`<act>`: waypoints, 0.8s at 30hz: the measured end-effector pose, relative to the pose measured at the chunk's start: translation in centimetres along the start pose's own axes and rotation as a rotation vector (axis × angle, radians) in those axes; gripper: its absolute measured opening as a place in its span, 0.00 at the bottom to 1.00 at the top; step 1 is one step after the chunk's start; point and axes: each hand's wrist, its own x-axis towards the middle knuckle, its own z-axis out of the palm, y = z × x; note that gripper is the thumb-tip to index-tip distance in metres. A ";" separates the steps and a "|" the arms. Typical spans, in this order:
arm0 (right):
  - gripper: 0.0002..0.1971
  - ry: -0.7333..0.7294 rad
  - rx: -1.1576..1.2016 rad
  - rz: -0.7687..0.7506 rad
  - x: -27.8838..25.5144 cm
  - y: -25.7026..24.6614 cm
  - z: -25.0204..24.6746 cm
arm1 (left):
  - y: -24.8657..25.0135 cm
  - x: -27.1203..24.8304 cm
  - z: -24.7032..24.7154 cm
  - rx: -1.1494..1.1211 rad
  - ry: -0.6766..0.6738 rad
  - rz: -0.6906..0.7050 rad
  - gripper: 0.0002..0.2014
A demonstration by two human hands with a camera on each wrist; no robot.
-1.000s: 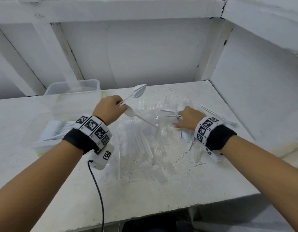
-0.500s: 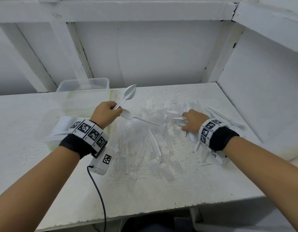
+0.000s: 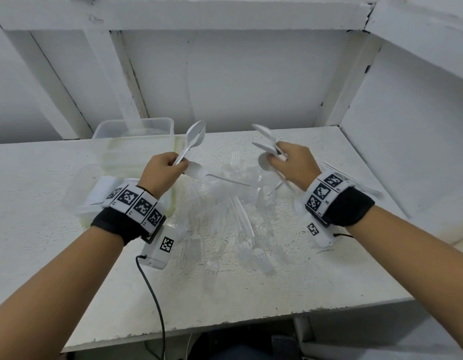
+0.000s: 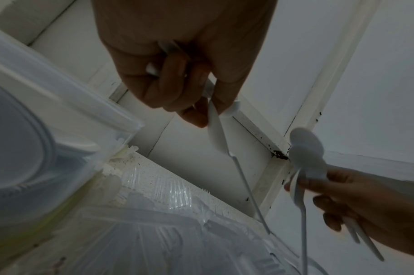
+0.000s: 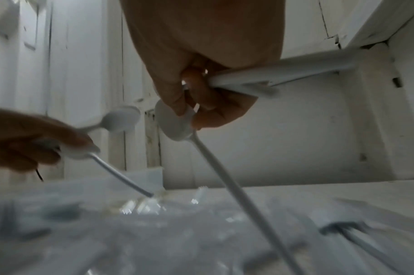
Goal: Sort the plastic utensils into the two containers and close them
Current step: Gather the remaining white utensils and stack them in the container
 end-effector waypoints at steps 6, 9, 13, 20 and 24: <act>0.04 0.017 0.403 -0.085 0.4 -6.2 -0.2 | 0.2 -0.4 -0.1 -0.140 0.002 -0.010 0.11; 0.07 -0.110 0.426 -0.085 0.4 -8.2 1.2 | 0.6 -0.8 -0.1 -0.177 0.008 0.024 0.09; 0.10 -0.219 0.328 -0.015 0.1 -9.1 3.7 | 1.1 -1.6 -0.2 -0.275 -0.016 0.037 0.09; 0.12 -0.310 0.344 0.021 -1.4 -9.3 5.3 | 1.0 -2.7 0.1 -0.414 -0.098 -0.052 0.15; 0.10 -0.288 0.387 0.080 -2.0 -8.6 5.2 | 0.9 -3.3 0.2 -0.395 -0.092 -0.088 0.17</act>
